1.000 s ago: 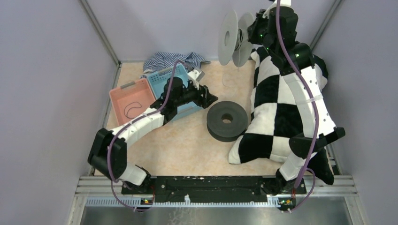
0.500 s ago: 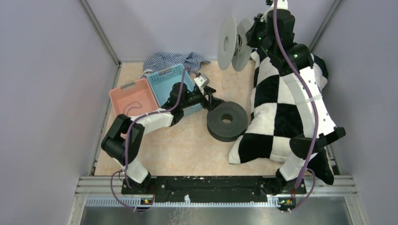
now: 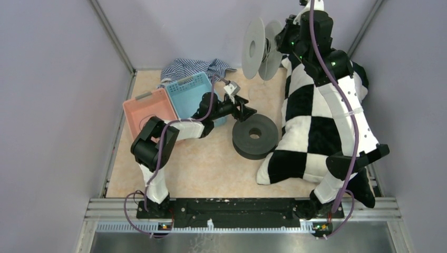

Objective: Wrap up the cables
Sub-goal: Wrap the cable around the cable reel.

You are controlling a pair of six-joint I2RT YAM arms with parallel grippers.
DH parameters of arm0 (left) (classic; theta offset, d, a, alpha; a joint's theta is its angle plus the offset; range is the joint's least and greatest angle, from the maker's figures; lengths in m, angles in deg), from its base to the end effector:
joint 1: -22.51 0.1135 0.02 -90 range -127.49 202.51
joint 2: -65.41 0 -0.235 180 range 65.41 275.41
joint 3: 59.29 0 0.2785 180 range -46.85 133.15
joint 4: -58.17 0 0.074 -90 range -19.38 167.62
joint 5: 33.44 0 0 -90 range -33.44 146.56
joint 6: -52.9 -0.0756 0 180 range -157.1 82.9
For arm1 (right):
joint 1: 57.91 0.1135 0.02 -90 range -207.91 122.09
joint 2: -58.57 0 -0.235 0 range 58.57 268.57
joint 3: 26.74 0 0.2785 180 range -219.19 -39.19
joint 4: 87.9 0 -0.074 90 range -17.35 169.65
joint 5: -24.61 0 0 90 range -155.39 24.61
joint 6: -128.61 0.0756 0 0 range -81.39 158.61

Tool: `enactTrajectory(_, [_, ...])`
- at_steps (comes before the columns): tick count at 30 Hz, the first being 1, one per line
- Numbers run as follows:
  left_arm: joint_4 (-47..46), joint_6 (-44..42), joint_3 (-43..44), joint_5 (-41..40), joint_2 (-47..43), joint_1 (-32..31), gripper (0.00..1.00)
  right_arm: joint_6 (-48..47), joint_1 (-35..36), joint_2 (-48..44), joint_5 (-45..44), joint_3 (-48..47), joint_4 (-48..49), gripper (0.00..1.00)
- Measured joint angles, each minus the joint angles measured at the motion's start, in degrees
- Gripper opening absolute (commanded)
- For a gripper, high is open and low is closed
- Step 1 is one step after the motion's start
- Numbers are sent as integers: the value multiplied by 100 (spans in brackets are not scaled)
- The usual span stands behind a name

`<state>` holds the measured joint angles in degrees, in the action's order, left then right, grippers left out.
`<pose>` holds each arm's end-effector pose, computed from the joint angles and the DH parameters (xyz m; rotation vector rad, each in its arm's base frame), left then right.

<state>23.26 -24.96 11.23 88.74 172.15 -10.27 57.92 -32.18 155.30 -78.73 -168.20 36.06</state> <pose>0.3568 -0.2777 0.1708 0.7441 1.5213 -1.0431 0.3590 0.1536 0.5139 0.0703 1.7757 0.3643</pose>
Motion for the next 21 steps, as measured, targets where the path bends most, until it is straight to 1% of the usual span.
enactTrajectory(5, [-105, 9, 247, -31, 284, -35, 76, 24, 0, -35, 28, 2, 96, 0])
enactTrajectory(11, [-109, -46, 275, 4, 472, -175, 76, 35, 0, -35, 61, 2, 101, 0])
enactTrajectory(13, [-114, -44, 278, 37, 511, -203, 73, 35, 0, -35, 63, 2, 101, 0])
enactTrajectory(15, [-107, -48, 299, 52, 568, -232, 68, 35, 0, -35, 63, 2, 96, 0])
enactTrajectory(19, [31, -186, 514, 111, 754, -262, 68, 35, 0, -35, 66, 2, 96, 0])
enactTrajectory(21, [111, -273, 564, 144, 804, -264, 64, 33, 0, -35, 63, 2, 94, 0])
